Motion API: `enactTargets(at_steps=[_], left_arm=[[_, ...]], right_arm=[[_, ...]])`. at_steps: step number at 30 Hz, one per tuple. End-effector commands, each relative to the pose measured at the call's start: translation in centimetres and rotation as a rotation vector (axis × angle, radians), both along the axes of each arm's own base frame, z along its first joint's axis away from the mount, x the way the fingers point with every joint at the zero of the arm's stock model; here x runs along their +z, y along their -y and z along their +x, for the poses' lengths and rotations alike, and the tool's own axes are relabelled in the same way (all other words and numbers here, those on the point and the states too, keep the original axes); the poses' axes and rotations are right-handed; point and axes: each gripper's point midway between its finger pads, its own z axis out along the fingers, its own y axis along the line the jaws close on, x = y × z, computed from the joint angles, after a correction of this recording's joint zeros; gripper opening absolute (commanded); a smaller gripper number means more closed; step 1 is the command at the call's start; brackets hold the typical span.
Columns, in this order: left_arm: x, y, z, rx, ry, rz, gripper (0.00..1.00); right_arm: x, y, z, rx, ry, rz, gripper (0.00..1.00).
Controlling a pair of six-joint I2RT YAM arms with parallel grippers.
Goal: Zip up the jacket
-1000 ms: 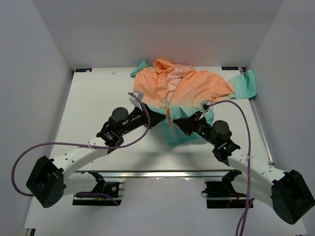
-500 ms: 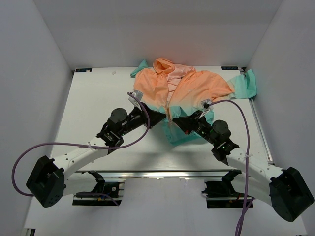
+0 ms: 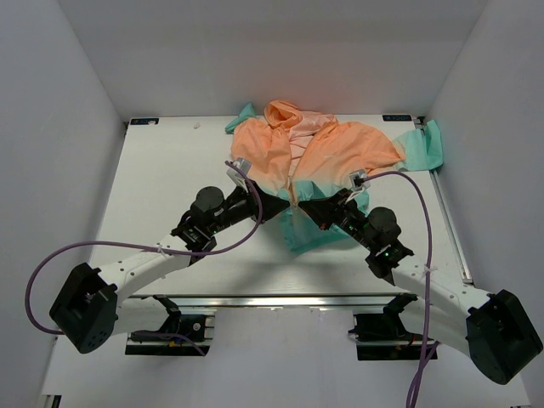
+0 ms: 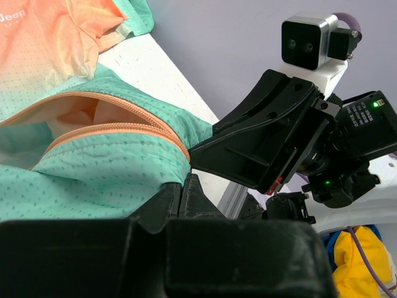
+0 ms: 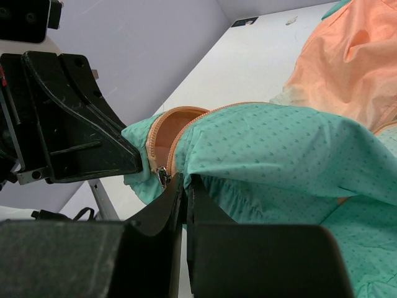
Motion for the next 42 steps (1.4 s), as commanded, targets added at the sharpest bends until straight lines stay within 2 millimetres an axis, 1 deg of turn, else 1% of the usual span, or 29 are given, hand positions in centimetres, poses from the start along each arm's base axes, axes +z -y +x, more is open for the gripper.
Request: enactTargets(at_steps=[1,10,20,25,28,29,31,35,42], left_arm=[[1.2,0.2,-0.5,-0.022,0.025,-0.038,0.00],[1.2,0.1,-0.5,-0.019,0.012,-0.046,0.00],[1.0,0.2,-0.6,-0.022,0.003,-0.050,0.00],[0.5,0.1,-0.6,-0.019,-0.014,-0.048,0.00],[0.6,0.1,-0.6,-0.016,-0.016,-0.051,0.00],[0.6,0.0,-0.6,-0.013,-0.015,-0.052,0.00],[0.9,-0.1,-0.6,-0.010,-0.008,-0.058,0.00],[1.8,-0.4,-0.7,0.001,0.010,-0.068,0.00],[3.0,-0.9,-0.7,0.023,0.042,-0.086,0.00]], right_arm=[[4.7,0.1,0.0,0.002,0.117,0.087,0.00],[4.3,-0.3,-0.1,0.022,0.101,0.084,0.00],[4.9,0.0,-0.4,0.021,0.106,0.117,0.00],[5.1,0.0,-0.4,0.020,0.106,0.131,0.00],[5.0,-0.1,-0.5,0.026,0.102,0.128,0.00],[4.6,0.0,-0.4,0.021,0.091,0.121,0.00],[4.6,0.1,-0.4,0.015,0.094,0.117,0.00],[4.1,0.3,-0.2,-0.001,0.087,0.099,0.00],[3.5,-0.1,-0.5,0.028,0.074,0.084,0.00]])
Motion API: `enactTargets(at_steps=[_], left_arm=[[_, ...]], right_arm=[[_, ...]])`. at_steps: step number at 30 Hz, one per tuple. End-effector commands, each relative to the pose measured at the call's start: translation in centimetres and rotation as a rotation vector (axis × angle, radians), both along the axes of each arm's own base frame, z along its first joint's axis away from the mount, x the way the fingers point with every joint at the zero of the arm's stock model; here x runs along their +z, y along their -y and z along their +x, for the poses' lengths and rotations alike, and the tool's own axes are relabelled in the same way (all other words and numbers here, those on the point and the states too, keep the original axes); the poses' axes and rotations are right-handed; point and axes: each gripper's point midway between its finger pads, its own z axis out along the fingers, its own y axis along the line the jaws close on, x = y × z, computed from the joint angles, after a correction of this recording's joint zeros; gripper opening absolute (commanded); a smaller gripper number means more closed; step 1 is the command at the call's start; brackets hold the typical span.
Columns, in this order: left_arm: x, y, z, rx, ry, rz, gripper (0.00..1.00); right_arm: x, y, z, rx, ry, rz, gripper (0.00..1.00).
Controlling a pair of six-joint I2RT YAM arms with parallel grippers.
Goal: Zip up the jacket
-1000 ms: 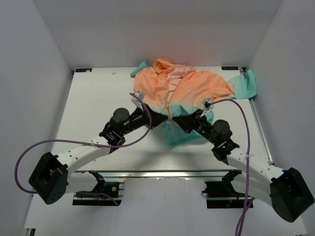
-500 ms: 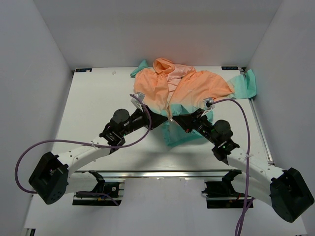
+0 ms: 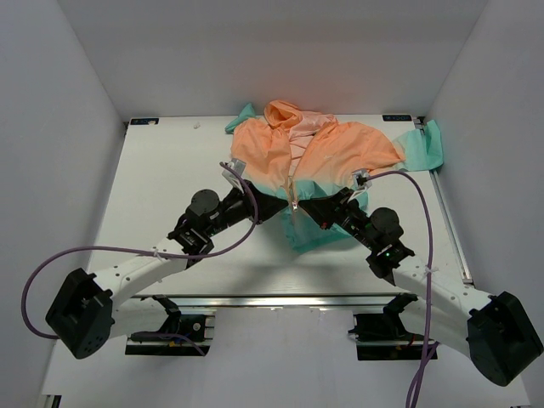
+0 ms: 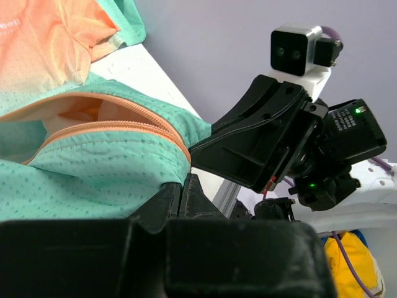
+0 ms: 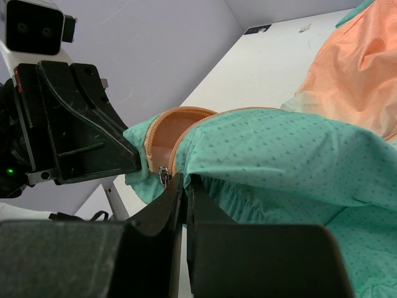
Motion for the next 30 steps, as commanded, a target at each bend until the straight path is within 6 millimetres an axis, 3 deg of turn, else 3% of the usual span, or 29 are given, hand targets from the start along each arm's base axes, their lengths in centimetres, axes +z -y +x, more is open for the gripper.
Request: enactTargets(at_steps=[1,30], left_arm=[[2.1,-0.5,-0.2,0.017,0.052,-0.035,0.00],[0.9,0.5,-0.4,-0.036,0.015,-0.039,0.00]], right_arm=[[2.3,-0.1,-0.1,0.009,0.069,0.037,0.00],[3.9,-0.9,-0.5,0.065,0.093,0.119,0.00]])
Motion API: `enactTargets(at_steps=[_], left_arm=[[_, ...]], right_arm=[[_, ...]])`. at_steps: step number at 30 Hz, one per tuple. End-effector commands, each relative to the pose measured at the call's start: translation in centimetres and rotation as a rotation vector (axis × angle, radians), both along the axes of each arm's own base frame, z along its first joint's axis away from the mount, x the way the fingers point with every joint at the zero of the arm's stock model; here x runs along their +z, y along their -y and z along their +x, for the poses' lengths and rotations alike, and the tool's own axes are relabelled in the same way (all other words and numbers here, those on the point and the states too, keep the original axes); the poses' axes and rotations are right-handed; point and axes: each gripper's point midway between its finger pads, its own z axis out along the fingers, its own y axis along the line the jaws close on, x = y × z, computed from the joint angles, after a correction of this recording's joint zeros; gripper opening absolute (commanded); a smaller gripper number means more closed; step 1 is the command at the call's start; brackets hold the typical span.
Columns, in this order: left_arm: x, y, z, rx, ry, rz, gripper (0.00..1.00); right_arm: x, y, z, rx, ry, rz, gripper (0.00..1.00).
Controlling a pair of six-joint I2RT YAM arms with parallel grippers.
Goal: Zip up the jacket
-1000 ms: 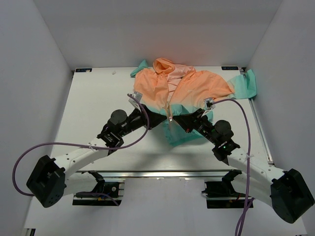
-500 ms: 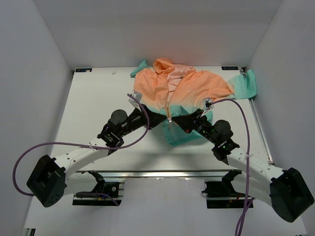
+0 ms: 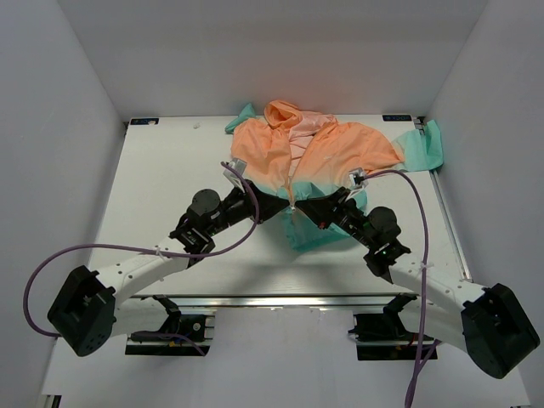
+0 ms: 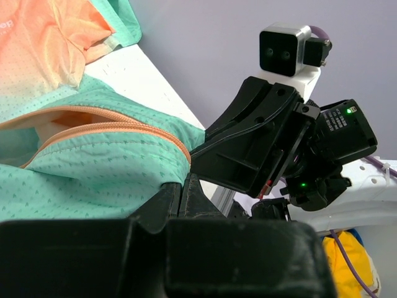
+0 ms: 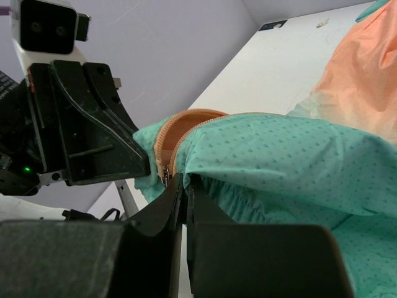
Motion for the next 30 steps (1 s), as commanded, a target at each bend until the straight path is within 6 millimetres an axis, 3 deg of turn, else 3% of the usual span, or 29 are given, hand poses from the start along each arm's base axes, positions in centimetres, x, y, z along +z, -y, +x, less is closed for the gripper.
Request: enactTargets(at_steps=[1,8,21,30], left_arm=[[0.3,0.3,-0.5,-0.030,0.002,-0.023,0.00],[0.0,0.0,-0.5,-0.017,-0.014,-0.024,0.00],[2.0,-1.6,-0.6,0.056,0.039,-0.035,0.00],[2.1,-0.8,-0.6,0.020,0.044,-0.042,0.00]], right_arm=[[4.0,-0.2,-0.3,0.021,0.102,0.103,0.00],[4.5,0.4,-0.5,0.000,0.124,0.111,0.00],[2.6,0.8,-0.5,-0.024,0.094,0.031,0.00],[3.1,0.2,-1.0,0.027,0.104,0.045,0.00]])
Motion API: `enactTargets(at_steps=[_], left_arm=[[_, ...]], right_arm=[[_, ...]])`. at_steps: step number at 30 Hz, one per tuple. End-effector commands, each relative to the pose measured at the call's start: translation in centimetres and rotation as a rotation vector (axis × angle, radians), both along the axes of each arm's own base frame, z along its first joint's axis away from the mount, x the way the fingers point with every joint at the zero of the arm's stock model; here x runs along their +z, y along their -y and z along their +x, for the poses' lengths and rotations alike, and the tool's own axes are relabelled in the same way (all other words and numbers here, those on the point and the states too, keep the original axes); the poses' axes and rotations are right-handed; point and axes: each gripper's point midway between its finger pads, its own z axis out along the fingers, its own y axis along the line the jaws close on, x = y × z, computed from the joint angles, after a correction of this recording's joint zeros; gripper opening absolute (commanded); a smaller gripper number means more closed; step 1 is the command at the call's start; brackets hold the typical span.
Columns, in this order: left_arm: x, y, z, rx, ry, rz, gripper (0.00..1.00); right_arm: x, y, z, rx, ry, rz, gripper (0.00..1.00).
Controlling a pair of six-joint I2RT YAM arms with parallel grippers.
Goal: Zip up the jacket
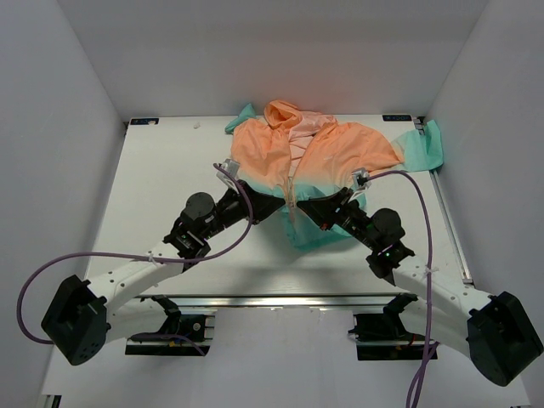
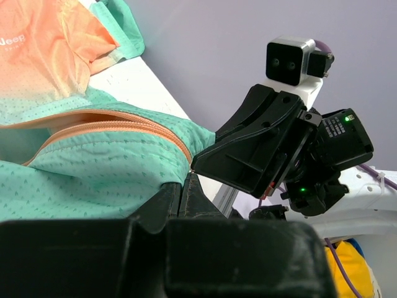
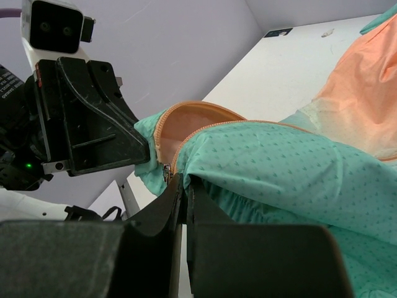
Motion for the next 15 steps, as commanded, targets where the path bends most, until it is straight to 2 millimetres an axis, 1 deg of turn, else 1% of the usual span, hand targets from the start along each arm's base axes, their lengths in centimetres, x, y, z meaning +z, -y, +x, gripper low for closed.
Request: enactTargets(at_steps=[1,3,9,15], left_arm=[[0.93,0.34,-0.24,-0.023,0.033,-0.016,0.00],[0.79,0.37,-0.22,-0.024,0.028,-0.016,0.00],[0.68,0.46,-0.09,-0.024,0.024,-0.018,0.00],[0.91,0.61,-0.38,-0.043,0.029,-0.027,0.00]], right_arm=[[1.96,-0.19,-0.30,0.020,0.064,0.040,0.00],[2.30,-0.16,-0.35,0.022,0.072,0.049,0.00],[2.24,-0.15,-0.56,0.028,0.069,0.052,0.00],[2.17,-0.31,-0.15,0.021,0.063,0.054,0.00]])
